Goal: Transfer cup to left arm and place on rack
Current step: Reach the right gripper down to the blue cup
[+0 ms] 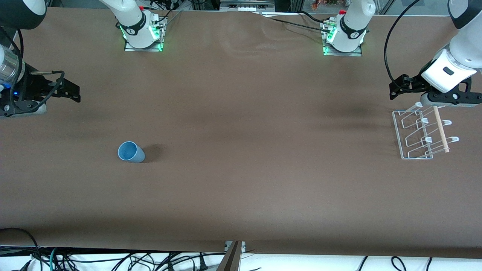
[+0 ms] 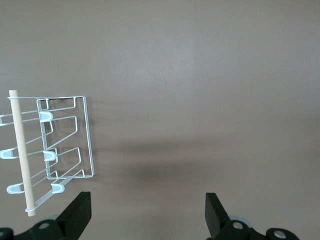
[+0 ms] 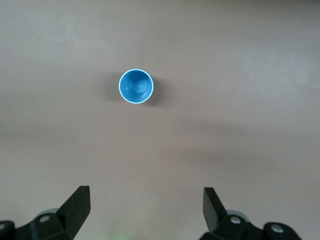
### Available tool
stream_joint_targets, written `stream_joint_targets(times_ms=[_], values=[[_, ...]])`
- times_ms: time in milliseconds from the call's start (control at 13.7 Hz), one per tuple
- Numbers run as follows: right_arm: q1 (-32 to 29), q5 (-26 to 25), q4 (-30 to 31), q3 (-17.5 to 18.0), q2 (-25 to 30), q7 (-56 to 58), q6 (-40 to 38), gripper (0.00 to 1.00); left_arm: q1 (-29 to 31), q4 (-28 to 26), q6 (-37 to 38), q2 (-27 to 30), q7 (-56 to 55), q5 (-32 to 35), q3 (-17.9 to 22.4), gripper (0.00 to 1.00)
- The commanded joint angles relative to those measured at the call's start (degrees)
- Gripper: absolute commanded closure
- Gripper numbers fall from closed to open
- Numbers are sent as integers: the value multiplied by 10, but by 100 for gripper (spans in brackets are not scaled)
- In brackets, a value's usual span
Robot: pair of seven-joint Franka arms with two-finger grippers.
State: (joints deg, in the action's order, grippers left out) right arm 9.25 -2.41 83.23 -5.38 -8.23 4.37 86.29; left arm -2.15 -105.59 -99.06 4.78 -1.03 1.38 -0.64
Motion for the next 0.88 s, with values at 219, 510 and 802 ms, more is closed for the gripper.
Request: stream_joint_targets(times_ms=[219, 510, 802], values=[[-7, -5, -19, 6, -6, 4, -10, 0, 3, 9, 9, -3, -2, -10, -3, 0], [-13, -8, 4, 7, -6, -1, 13, 0, 3, 9, 9, -2, -2, -10, -3, 0], [-26, -5, 78, 8, -28, 3, 92, 0, 3, 9, 10, -2, -2, -11, -3, 0]])
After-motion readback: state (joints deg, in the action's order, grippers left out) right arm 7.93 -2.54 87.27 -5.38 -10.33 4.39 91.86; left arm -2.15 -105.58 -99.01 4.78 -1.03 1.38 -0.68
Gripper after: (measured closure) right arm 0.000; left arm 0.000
